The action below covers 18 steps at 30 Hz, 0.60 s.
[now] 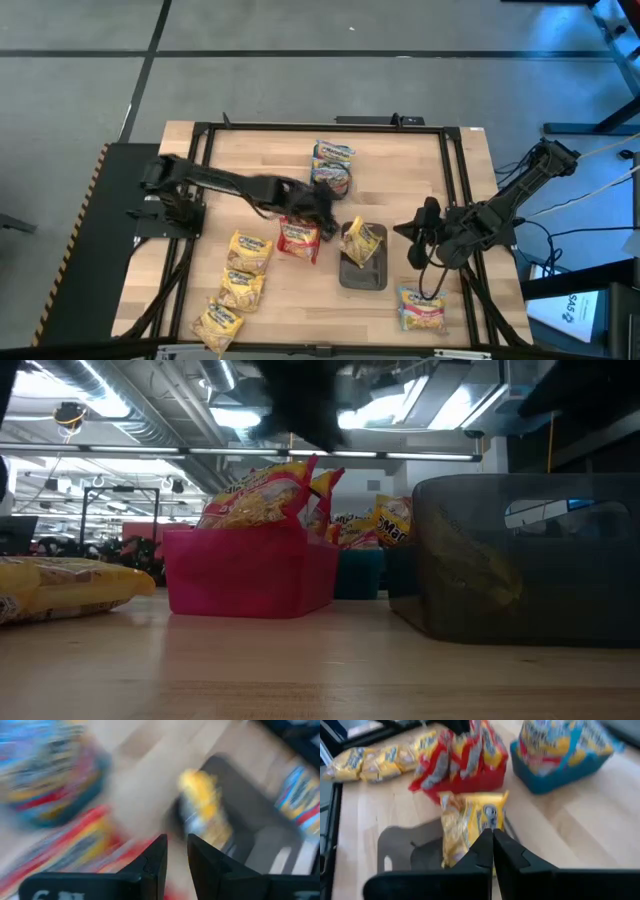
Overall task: Sort Maruchan noodles
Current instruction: Put the yellow bag into the black bin
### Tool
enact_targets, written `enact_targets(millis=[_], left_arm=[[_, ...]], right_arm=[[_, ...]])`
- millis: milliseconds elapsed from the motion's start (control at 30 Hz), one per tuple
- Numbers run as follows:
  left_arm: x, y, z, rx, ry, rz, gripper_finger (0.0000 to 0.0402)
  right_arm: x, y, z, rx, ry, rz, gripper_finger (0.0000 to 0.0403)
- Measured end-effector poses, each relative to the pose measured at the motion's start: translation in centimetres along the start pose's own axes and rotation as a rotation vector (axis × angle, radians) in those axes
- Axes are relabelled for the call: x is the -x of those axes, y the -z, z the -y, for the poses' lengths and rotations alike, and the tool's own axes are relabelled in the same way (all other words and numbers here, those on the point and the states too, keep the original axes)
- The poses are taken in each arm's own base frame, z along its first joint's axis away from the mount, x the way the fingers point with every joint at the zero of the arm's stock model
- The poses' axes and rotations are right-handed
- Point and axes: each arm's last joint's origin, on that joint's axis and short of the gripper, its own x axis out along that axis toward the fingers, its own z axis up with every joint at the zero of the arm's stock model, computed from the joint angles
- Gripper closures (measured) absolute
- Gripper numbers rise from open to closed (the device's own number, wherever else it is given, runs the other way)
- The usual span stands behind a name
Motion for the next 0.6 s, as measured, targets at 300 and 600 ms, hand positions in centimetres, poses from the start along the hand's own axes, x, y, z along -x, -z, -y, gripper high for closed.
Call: enact_targets(millis=[300,600], left_arm=[[12.5,1.3,-3.6,-0.149,-0.158,-0.031,0.0337],[16.3,8.8,-6.7,-0.249,-0.287,-0.039,0.0337]], right_arm=[[-0.2,-1.0,-0.4,0.087,0.005,0.111,0.0391],[-2.5,-3.5,0.9,-0.020,0.004,0.094,0.0391]])
